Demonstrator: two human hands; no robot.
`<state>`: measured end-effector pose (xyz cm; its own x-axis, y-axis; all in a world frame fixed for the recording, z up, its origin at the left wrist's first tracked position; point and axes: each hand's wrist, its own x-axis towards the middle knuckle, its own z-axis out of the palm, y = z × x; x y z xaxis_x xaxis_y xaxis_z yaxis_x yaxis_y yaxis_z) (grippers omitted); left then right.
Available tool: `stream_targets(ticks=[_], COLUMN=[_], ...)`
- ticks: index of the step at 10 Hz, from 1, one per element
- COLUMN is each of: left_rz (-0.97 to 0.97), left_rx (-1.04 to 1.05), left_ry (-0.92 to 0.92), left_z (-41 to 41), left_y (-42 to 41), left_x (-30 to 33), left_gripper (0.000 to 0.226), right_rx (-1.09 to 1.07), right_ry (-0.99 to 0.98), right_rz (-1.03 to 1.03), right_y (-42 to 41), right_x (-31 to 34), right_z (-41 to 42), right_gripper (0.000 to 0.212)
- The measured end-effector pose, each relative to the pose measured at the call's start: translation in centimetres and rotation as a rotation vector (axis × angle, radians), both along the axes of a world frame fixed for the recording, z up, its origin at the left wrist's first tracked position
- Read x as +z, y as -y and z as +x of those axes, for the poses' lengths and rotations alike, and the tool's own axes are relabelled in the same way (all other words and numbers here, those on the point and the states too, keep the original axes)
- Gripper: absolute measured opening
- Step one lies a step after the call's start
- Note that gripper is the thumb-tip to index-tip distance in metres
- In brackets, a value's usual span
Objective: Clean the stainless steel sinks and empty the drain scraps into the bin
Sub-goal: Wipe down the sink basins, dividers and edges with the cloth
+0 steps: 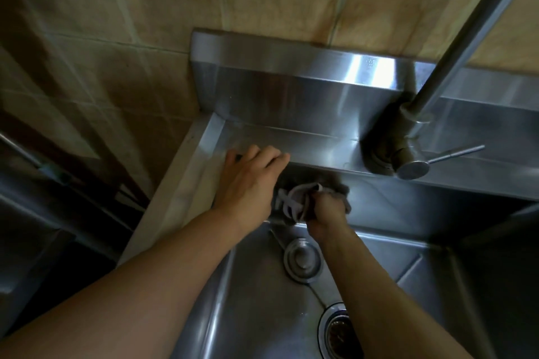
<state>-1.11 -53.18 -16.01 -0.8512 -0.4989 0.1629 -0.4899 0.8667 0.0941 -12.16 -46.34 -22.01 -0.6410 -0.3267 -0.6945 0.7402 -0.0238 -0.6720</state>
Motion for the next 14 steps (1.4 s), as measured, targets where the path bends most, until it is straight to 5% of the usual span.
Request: stream_targets(ticks=[2,3,6,9,11,14], left_rz=[0.033,0.009,-0.067,0.092,0.03,0.078], left_rx=[0.179,0.266,0.219,0.163,0.224,0.242], left_ry=[0.124,0.106,0.129,-0.013,-0.045,-0.015], left_z=[2.2,3.1,3.7,5.5,6.7,6.5], left_y=[1.1,1.9,2.1,3.2,2.1,1.8], left_x=[2.6,3.0,1.6,2.0,2.2,2.2], left_gripper=[0.079,0.068,0.066,0.043,0.042,0.05], right_rx=[-0.077,-0.039,0.259,0.126,0.104,0.196], right_ry=[-0.059,-0.167,-0.03,0.023,0.015,0.096], right_rz=[-0.171,0.052,0.248,-0.073,-0.17,0.092], right_y=[1.4,2.1,3.7,5.0,6.7,8.0], right_x=[5.4,3.7,-3.9,2.5,6.0,-3.6], right_z=[0.4,1.3,4.0,5.3,6.7,6.9], right_gripper=[0.026,0.046,0.036,0.02,0.02,0.036])
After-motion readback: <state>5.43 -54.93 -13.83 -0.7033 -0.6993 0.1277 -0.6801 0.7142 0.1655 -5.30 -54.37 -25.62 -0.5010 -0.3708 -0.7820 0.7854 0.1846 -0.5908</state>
